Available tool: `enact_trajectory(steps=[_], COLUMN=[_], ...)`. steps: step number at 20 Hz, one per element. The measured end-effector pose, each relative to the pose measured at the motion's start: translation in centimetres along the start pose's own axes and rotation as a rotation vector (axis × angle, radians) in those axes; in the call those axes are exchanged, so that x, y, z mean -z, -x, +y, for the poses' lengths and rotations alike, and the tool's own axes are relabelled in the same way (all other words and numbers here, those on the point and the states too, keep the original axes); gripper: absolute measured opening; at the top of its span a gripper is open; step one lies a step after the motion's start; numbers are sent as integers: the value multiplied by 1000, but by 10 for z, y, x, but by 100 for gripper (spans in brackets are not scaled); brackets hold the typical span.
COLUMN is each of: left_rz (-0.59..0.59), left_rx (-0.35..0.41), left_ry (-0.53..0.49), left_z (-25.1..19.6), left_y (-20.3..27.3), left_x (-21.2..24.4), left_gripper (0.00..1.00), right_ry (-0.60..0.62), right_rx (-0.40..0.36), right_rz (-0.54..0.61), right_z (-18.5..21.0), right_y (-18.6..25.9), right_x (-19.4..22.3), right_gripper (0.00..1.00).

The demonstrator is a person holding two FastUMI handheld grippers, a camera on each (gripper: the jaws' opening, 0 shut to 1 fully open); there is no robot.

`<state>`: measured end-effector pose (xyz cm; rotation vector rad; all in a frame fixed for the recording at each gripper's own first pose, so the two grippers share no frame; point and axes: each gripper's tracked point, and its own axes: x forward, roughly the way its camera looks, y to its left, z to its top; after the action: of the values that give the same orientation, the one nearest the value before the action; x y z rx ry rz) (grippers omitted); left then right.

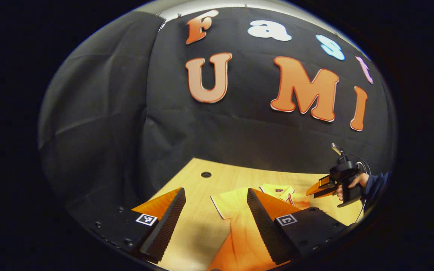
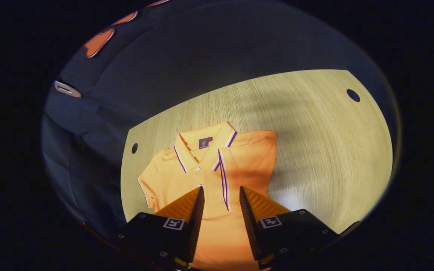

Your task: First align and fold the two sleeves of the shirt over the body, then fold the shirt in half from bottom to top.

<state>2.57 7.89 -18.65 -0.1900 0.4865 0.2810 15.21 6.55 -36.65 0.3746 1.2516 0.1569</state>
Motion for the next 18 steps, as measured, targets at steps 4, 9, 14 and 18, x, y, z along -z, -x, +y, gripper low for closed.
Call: enact_trajectory(steps=[4, 9, 14, 18], left_rz=[243, 441, 562, 646], left_rx=[16, 38, 43, 26], left_ry=[35, 35, 16, -19], left_z=[-7, -22, -37, -43], left_y=[-59, -112, -144, -175], left_x=[36, 76, 103, 123], left_gripper=[98, 98, 98, 96], right_ry=[80, 80, 58, 81], right_rx=[31, 49, 84, 125], right_rz=[-125, -280, -373, -430], right_z=[-15, -36, -60, -74], right_y=[42, 96, 140, 157], right_x=[-17, -41, -54, -52], right_gripper=[83, 93, 94, 95])
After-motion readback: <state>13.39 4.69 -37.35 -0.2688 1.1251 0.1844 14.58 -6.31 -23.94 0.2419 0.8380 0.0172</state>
